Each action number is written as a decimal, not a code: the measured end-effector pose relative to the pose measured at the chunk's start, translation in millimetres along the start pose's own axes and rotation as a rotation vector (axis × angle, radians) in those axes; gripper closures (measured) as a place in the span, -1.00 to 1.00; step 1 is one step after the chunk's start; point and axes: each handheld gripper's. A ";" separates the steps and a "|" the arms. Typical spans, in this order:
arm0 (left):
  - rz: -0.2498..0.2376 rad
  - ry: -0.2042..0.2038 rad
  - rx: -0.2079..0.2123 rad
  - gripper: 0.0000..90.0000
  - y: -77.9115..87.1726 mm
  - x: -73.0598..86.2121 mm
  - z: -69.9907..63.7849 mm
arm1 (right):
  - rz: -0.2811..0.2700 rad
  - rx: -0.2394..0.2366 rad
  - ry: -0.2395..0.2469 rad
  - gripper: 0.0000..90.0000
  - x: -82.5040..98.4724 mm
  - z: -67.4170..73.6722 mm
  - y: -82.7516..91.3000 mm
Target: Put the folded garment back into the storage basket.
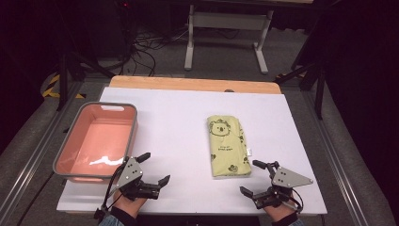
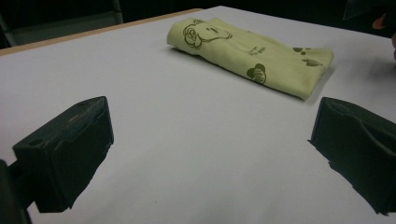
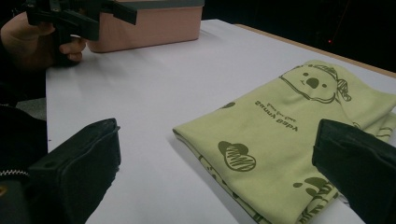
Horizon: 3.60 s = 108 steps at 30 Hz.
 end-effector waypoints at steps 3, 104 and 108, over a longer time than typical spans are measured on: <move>0.003 0.000 0.003 -1.00 -0.3 -0.3 0.0 | 0.001 -0.001 0.002 -0.96 -0.3 0.7 0.4; 0.226 -0.133 0.182 -0.85 -126.2 -152.2 12.6 | 0.042 -0.047 -0.020 -0.89 -1.3 -6.4 7.4; 0.240 -0.100 0.199 -0.84 -135.4 -153.7 16.6 | 0.041 -0.048 -0.020 -0.89 -1.3 -6.4 7.6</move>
Point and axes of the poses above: each handheld gripper's, and its own axes: y roughly backward along the jaws, x roughly out of its underside, z roughly to its left, and after that the axes turned 10 degrees about z, right-handed
